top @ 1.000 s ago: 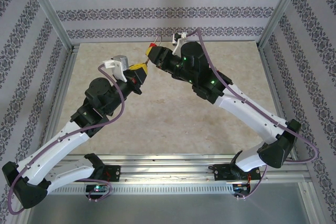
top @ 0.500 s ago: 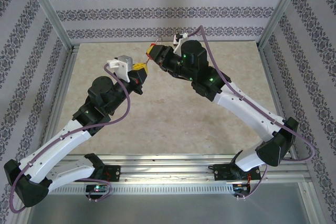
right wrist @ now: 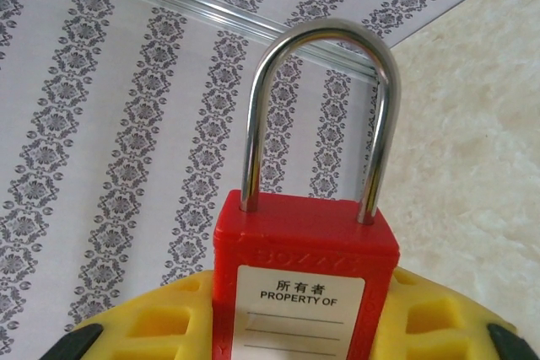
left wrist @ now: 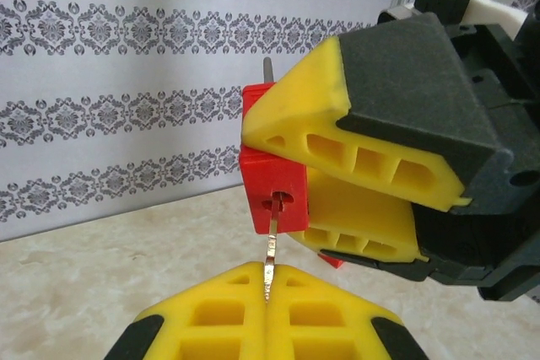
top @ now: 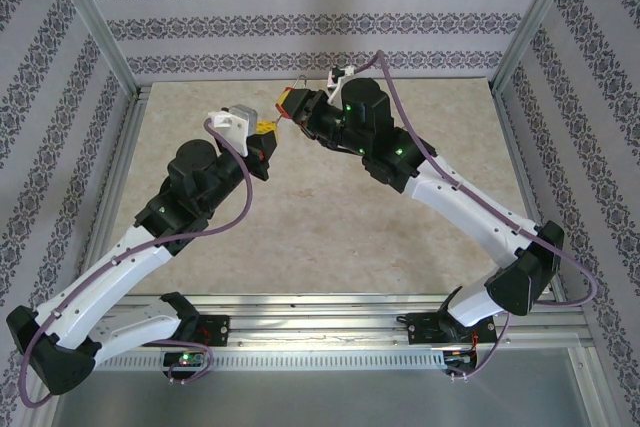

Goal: Unlock with the key

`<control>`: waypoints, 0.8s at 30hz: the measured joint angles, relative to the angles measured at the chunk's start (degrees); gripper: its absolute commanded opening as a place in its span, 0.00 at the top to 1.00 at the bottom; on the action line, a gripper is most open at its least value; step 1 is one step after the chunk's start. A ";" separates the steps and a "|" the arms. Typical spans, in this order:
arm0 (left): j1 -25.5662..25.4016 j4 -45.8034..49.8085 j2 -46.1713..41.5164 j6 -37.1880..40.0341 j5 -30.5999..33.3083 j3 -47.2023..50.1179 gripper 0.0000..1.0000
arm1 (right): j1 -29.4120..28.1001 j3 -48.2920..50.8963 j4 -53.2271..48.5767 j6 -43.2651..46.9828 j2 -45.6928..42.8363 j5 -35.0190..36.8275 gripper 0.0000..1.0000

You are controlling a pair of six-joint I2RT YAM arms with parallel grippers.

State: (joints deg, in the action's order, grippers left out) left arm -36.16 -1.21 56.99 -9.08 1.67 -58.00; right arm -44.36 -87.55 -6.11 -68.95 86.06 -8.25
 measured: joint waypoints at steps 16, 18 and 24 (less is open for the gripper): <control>1.42 -2.05 6.36 -3.41 -2.56 -3.21 1.00 | -1.16 -0.02 -0.87 1.29 0.92 5.70 1.00; 1.44 -2.29 6.86 -3.52 -2.38 -3.21 1.00 | -1.16 -0.02 -0.90 1.16 1.11 6.36 1.00; 1.46 -4.87 8.20 -3.54 -2.21 -3.06 1.00 | -1.16 -0.02 -0.90 1.14 1.18 8.52 1.00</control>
State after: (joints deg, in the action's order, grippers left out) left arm -34.70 -6.09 65.19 -12.62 -0.54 -61.06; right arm -45.52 -87.57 -7.01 -67.81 87.24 0.27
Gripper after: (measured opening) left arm 0.053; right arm 0.276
